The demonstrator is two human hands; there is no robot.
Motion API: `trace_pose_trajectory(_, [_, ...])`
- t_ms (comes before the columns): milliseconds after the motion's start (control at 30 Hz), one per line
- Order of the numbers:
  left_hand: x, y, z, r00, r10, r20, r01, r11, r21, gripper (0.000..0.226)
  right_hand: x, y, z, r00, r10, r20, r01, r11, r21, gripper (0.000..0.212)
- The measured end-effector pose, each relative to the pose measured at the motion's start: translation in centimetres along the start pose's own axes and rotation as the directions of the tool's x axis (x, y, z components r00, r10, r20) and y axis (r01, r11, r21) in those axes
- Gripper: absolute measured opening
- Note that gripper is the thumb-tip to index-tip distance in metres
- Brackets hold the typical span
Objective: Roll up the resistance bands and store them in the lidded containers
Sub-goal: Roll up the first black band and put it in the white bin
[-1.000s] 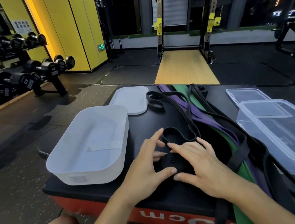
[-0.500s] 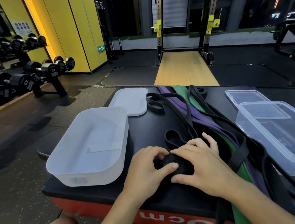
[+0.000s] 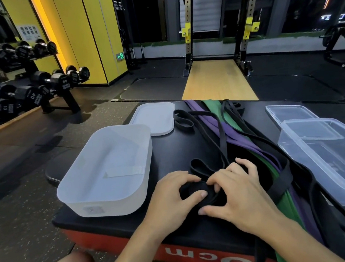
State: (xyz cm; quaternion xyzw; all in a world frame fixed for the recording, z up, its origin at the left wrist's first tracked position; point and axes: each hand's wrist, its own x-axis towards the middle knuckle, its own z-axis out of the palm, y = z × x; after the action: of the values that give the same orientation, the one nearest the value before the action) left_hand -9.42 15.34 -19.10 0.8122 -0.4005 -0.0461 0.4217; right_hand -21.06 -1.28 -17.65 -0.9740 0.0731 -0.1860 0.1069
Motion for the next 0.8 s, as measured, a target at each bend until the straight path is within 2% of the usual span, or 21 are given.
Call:
trace_pose_trajectory(67, [0.1,0.0,-0.1,1.000,0.002,0.021,-0.002,1.000,-0.001,0.028,0.0,0.1,0.1,1.000,-0.017,-0.003,0.017,1.000,-0.016,0.062])
trace_pose_trajectory(200, [0.0,0.0,0.1,0.999,-0.022,0.024,0.022,0.999,-0.039,0.023,-0.3,1.1,-0.4,0.995,-0.036,0.090,0.027,0.994,0.102,0.054])
trace_pose_trajectory(300, [-0.1,-0.1,0.0,0.997,-0.068,0.028,0.070,0.994,-0.087,0.025,-0.6,1.6,-0.5,0.987,-0.053,0.152,0.028,0.986,0.165,0.069])
trace_pose_trajectory(433, [-0.1,-0.1,-0.3,0.995,-0.044,0.086,0.056,0.988,-0.146,0.033,-0.3,1.2,-0.7,0.980,-0.029,0.198,-0.005,0.986,0.167,0.074])
trace_pose_trajectory(600, [-0.4,0.6,-0.5,0.999,-0.026,0.027,0.032,0.974,-0.226,0.045,-0.4,1.3,-0.6,0.979,-0.050,0.197,0.018,0.986,0.163,0.082])
trace_pose_trajectory(800, [-0.6,0.5,-0.2,1.000,0.003,0.019,0.002,0.972,-0.236,0.036,-0.3,1.1,-0.3,0.983,-0.070,0.168,0.052,0.993,0.110,0.077])
